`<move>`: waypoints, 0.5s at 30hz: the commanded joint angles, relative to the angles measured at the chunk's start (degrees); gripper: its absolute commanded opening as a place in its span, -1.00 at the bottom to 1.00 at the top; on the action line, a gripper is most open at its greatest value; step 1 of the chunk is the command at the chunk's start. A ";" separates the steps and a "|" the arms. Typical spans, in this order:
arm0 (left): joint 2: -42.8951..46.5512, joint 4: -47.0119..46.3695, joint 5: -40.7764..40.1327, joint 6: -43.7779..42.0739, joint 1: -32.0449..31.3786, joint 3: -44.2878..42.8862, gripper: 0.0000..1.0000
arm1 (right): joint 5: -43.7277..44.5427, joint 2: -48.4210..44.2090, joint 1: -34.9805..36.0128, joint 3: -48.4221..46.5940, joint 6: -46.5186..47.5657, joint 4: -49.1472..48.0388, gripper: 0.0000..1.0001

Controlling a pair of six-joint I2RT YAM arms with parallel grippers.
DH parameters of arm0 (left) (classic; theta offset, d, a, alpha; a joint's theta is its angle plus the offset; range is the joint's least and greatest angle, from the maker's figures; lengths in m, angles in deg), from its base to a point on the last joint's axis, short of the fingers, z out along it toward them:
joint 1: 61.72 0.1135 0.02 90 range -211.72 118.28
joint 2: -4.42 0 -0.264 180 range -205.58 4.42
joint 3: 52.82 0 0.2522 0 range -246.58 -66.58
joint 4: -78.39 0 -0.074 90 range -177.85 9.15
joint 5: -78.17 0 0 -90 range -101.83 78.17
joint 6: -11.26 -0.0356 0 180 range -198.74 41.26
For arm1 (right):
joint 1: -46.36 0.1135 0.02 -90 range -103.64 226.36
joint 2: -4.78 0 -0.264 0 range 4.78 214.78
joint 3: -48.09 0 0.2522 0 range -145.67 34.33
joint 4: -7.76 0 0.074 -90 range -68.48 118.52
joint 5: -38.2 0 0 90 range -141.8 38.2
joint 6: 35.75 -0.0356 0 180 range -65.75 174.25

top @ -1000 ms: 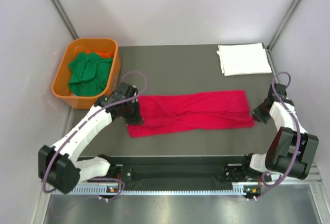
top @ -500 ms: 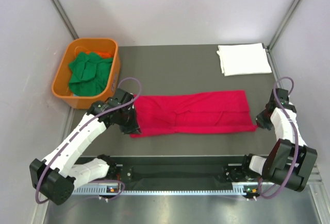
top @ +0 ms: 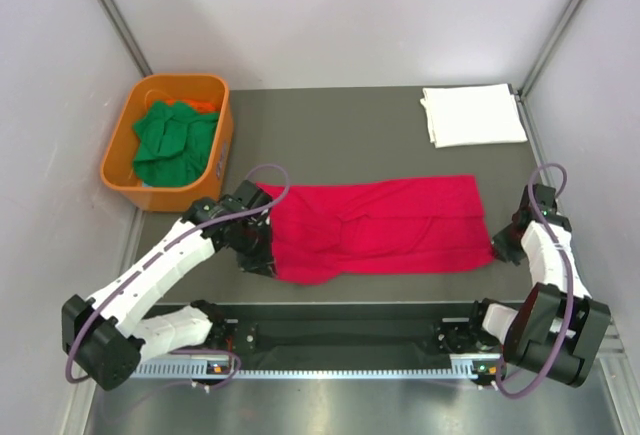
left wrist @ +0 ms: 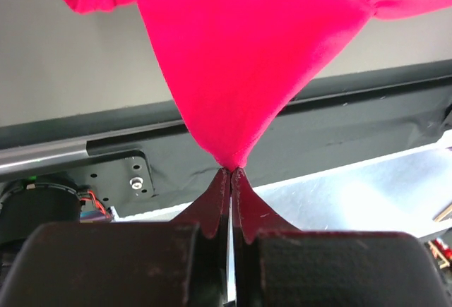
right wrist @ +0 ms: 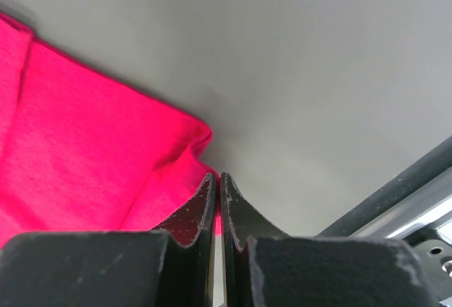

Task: Fold and stack the t-shirts
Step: Fold the tshirt

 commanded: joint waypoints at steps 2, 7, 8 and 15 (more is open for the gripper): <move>-1.46 -2.81 1.37 0.03 -0.65 1.68 -1.00 | -1.23 1.79 -0.36 -0.20 0.02 -2.68 -1.00; -7.07 -2.72 -6.62 -1.99 0.05 -2.44 -1.00 | -0.70 4.78 -0.36 -4.16 -0.06 -3.73 -1.00; -8.13 -2.90 -6.81 -2.26 0.31 -3.15 -1.00 | -1.57 5.57 -0.36 -4.60 0.02 -4.17 -1.00; -16.47 -5.89 -9.97 -3.75 2.50 -10.35 -1.00 | -6.94 6.54 -0.36 -5.48 2.84 -10.41 -1.00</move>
